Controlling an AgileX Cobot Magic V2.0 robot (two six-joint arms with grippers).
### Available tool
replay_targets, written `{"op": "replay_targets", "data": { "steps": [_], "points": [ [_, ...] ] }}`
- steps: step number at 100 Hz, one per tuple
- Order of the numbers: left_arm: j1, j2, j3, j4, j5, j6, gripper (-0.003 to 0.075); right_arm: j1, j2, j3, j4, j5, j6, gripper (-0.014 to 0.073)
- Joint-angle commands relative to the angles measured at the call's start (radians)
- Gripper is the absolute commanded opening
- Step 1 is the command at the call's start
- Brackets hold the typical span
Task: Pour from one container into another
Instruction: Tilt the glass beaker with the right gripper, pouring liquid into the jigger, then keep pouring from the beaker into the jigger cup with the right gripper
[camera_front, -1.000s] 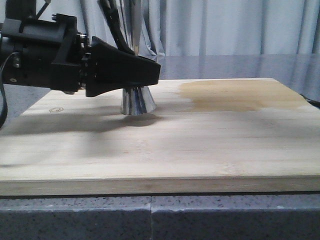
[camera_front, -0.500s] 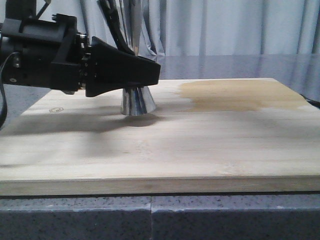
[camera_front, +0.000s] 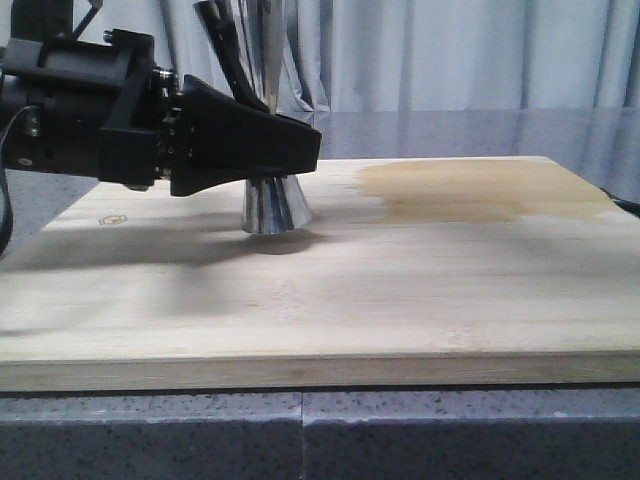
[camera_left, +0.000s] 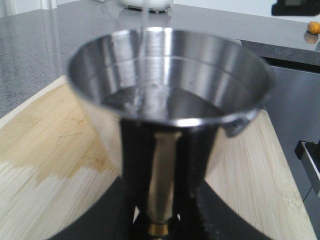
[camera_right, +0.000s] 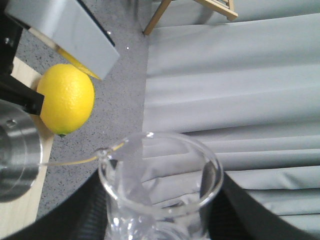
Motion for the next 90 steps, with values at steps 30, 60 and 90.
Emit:
{"op": "replay_targets", "data": {
  "steps": [30,60,90],
  "points": [
    [-0.008,-0.048,-0.019,-0.027,-0.213,-0.013,-0.0001,0.002,-0.027,-0.039,-0.027,-0.015,0.002,0.0171],
    [-0.008,-0.048,-0.019,-0.019,-0.213,-0.02,-0.0001,0.002,-0.027,-0.039,-0.029,-0.019,0.002,0.0171],
    [-0.008,-0.048,-0.019,-0.013,-0.211,-0.032,-0.0001,0.002,-0.027,-0.039,-0.043,-0.025,0.002,0.0171]
  ]
}}
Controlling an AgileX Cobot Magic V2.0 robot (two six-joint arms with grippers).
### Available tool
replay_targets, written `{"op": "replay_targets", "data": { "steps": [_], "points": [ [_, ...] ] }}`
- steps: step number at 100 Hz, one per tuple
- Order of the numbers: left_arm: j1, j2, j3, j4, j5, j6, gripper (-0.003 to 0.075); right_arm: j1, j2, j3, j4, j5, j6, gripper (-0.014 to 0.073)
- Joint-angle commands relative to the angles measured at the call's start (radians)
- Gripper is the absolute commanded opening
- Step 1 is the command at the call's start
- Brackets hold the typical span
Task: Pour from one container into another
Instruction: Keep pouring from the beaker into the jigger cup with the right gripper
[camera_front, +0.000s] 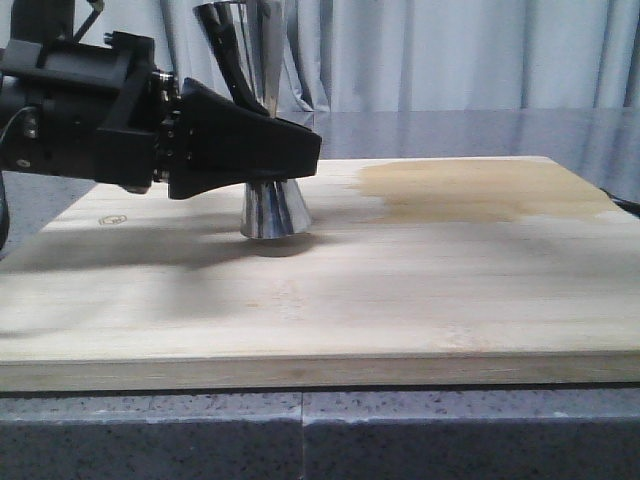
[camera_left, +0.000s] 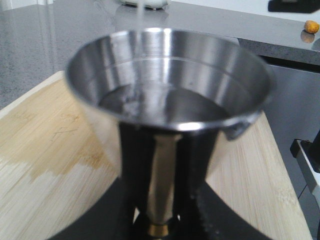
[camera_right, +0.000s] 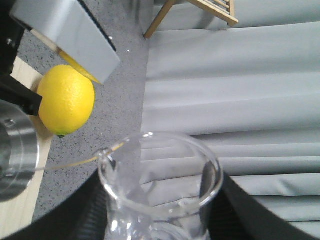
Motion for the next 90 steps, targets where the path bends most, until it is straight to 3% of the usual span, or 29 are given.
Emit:
{"op": "replay_targets", "data": {
  "steps": [1,90],
  "points": [
    [-0.008,-0.048,-0.019,-0.026,-0.211,-0.012,-0.0001,0.002,-0.027,-0.039,-0.013,-0.01,0.002,0.0171],
    [-0.008,-0.048,-0.019,0.016,-0.205,-0.04,-0.0001,0.002,-0.027,-0.039,-0.026,-0.025,0.002,0.0171]
  ]
}}
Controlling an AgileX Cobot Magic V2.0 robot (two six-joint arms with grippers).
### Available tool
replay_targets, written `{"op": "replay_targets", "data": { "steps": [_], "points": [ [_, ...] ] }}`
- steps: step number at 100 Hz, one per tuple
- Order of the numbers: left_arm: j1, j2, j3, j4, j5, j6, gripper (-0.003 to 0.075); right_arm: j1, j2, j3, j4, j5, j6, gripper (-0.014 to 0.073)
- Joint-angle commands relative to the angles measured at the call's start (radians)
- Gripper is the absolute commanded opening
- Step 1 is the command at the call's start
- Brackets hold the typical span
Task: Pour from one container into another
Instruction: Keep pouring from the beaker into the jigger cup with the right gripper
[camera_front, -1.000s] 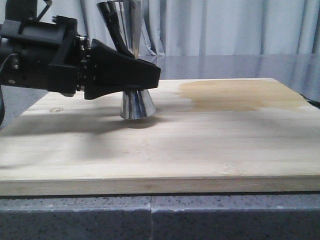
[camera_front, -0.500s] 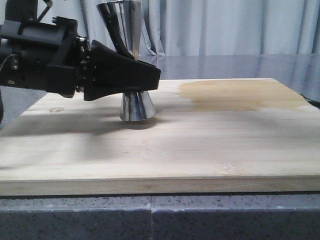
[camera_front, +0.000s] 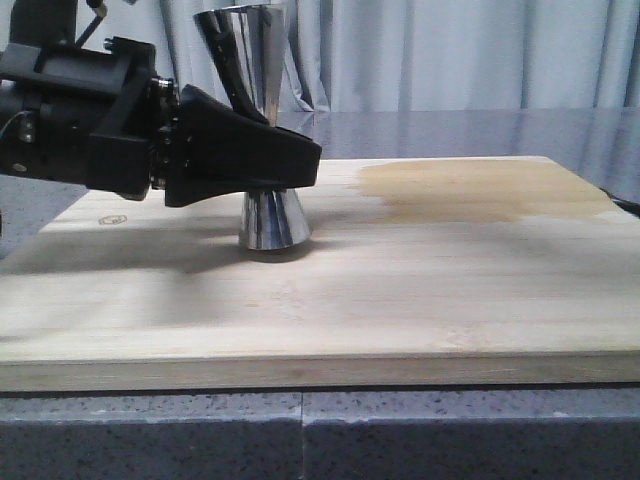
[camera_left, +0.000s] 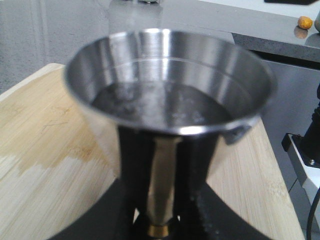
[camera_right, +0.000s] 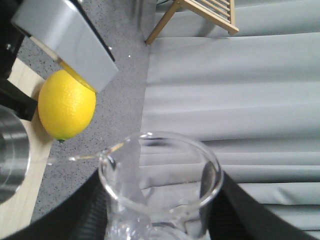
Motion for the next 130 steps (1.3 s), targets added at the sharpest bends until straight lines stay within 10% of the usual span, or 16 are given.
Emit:
{"op": "replay_targets", "data": {
  "steps": [1,130],
  "points": [
    [-0.008,-0.048,-0.019,-0.017,-0.205,-0.013,-0.0001,0.002,-0.027,-0.039,-0.005,-0.006,0.002,0.0171],
    [-0.008,-0.048,-0.087,0.036,-0.203,-0.073,-0.0001,0.002,-0.027,-0.039,-0.05,-0.007,0.002,0.0171]
  ]
}}
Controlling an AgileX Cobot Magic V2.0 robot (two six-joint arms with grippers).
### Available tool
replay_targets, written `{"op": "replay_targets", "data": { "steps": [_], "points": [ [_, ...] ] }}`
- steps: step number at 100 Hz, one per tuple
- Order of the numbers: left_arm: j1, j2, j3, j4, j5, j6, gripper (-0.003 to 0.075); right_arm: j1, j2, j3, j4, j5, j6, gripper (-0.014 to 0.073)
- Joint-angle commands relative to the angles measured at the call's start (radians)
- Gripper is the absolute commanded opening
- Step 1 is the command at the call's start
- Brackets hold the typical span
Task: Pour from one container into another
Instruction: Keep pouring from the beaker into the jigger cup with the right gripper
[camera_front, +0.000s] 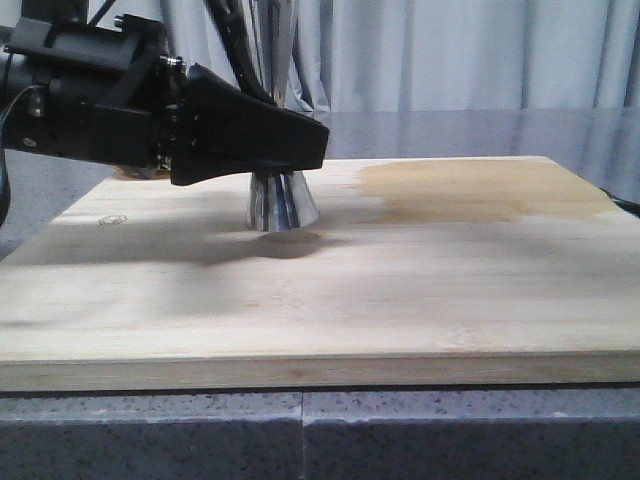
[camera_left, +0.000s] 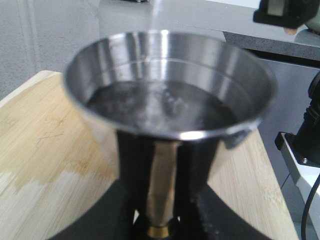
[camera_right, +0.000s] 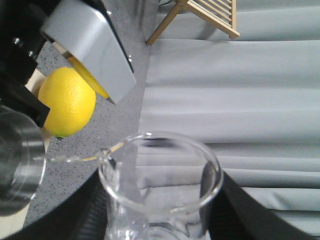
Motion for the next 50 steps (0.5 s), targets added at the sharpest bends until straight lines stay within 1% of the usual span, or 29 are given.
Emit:
{"op": "replay_targets", "data": {
  "steps": [1,50],
  "points": [
    [-0.008,-0.048,-0.027,-0.025,-0.201,-0.008,-0.0001,0.002,-0.027,-0.039,-0.01,-0.006,0.002,0.0171],
    [-0.008,-0.048,-0.027,-0.025,-0.201,-0.008,-0.0001,0.002,-0.027,-0.039,-0.043,-0.006,0.002,0.0171]
  ]
}}
